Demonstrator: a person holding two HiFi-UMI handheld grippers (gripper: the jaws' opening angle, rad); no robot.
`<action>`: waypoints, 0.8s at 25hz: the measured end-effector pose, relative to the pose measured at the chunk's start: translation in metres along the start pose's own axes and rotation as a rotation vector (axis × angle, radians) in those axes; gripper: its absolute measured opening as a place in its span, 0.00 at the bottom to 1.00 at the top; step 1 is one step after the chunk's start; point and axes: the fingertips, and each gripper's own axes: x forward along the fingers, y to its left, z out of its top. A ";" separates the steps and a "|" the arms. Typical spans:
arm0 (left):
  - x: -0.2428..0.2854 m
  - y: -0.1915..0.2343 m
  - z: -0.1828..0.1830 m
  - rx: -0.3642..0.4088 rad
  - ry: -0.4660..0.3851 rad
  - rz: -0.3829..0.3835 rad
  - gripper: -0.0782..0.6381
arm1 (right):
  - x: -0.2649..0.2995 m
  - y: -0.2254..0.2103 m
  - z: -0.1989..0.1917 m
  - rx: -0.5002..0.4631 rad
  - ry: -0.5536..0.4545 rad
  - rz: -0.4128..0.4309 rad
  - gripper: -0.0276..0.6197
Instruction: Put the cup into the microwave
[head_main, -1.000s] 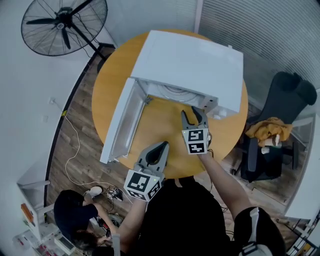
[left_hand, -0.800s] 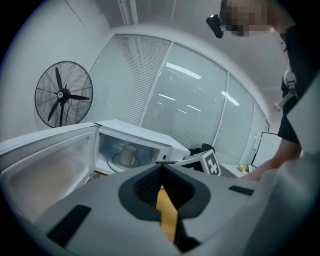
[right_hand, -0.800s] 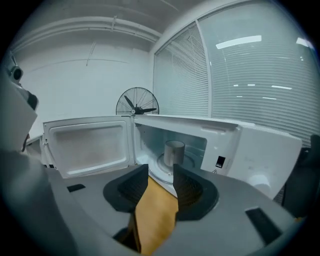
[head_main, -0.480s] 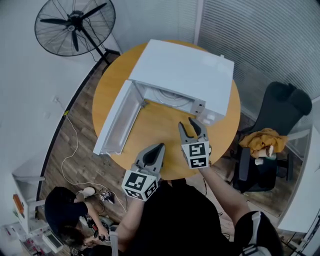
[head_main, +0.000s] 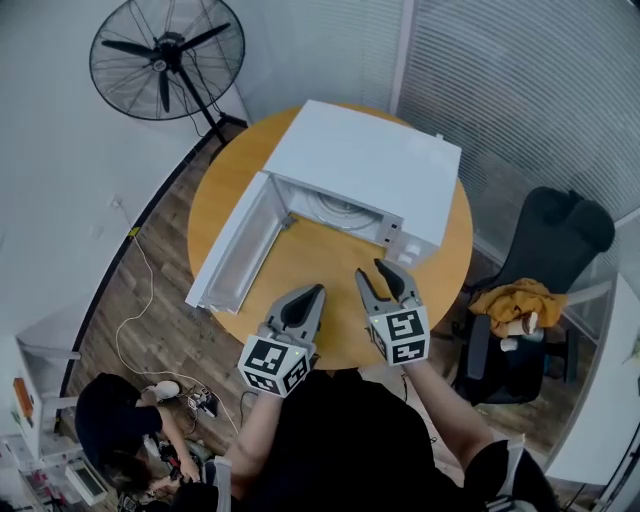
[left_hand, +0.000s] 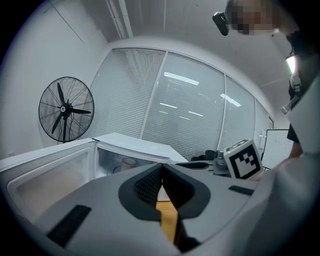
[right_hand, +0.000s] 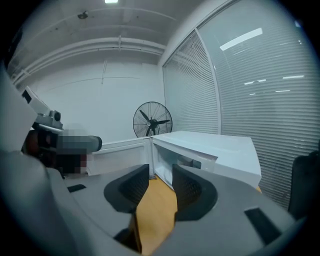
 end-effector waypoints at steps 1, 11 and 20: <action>-0.001 0.000 0.002 0.002 -0.003 0.001 0.10 | -0.005 0.001 0.004 0.001 -0.011 0.004 0.27; -0.007 0.005 0.008 0.013 -0.020 0.013 0.10 | -0.037 0.009 0.037 0.011 -0.109 0.033 0.17; -0.011 0.004 0.009 0.021 -0.014 0.011 0.10 | -0.050 0.016 0.039 0.012 -0.129 0.068 0.06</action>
